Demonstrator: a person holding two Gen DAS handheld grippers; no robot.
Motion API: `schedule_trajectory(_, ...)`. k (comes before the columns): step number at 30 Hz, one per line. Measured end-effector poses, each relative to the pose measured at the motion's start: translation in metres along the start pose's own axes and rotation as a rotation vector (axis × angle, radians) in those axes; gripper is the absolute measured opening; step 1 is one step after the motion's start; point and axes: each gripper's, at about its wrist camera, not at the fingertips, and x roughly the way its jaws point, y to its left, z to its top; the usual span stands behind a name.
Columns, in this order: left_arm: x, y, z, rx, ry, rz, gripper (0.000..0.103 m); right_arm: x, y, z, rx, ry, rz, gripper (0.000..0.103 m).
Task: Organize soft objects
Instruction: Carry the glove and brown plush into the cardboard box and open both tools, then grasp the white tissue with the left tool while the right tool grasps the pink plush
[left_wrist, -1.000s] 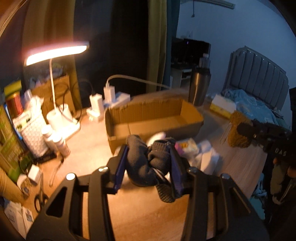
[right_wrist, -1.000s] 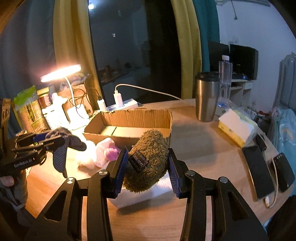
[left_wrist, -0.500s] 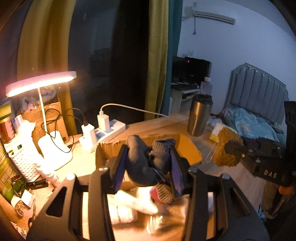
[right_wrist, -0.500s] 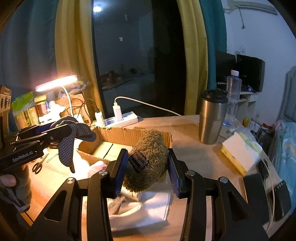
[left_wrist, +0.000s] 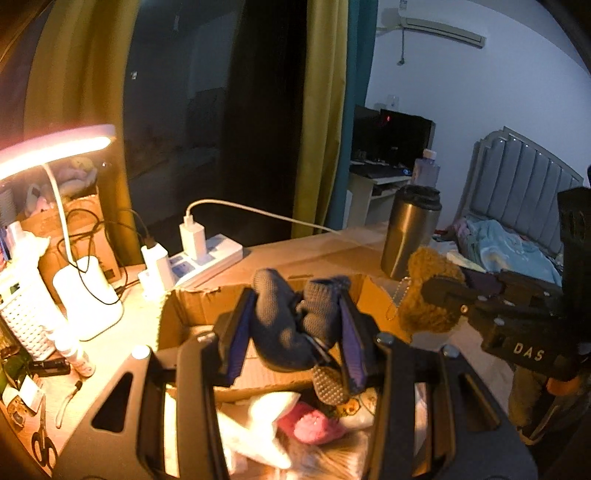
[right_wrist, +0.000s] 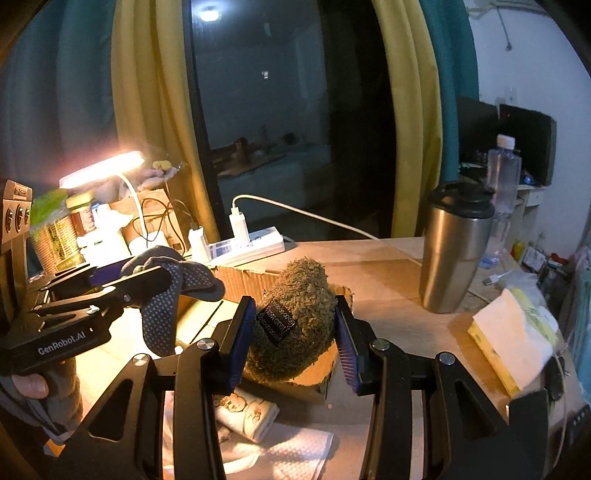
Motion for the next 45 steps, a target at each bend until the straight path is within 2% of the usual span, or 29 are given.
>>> schedule_trajectory(12,0.061,-0.012,-0.01,-0.006,0.098,-0.003,0.047,0.044,-0.016,-0.008,0.032,0.075,0.08,0.045)
schedule_trajectory(17,0.083,-0.013,-0.015,-0.013,0.169,-0.032,0.058,0.054,-0.019,-0.009,0.044,0.1,0.077,0.049)
schedule_trajectory(18,0.085,-0.014,-0.016,-0.014,0.177,-0.033,0.066,0.055,-0.02,-0.009,0.047,0.103,0.077,0.057)
schedule_trajectory(19,0.085,-0.013,-0.017,-0.014,0.179,-0.031,0.069,0.055,-0.02,-0.009,0.049,0.105,0.077,0.062)
schedule_trajectory(24,0.076,-0.009,-0.015,-0.024,0.164,-0.016,0.07,0.05,-0.021,-0.007,0.055,0.1,0.057,0.064)
schedule_trajectory(27,0.066,-0.005,-0.014,-0.021,0.149,-0.017,0.076,0.041,-0.019,-0.005,0.061,0.087,0.044,0.065)
schedule_trajectory(33,0.045,0.005,-0.009,-0.036,0.108,-0.008,0.076,0.022,-0.01,-0.004,0.058,0.072,0.022,0.065)
schedule_trajectory(45,-0.006,0.025,-0.018,-0.052,0.054,0.001,0.077,-0.007,0.035,-0.004,0.004,0.057,0.007,0.065)
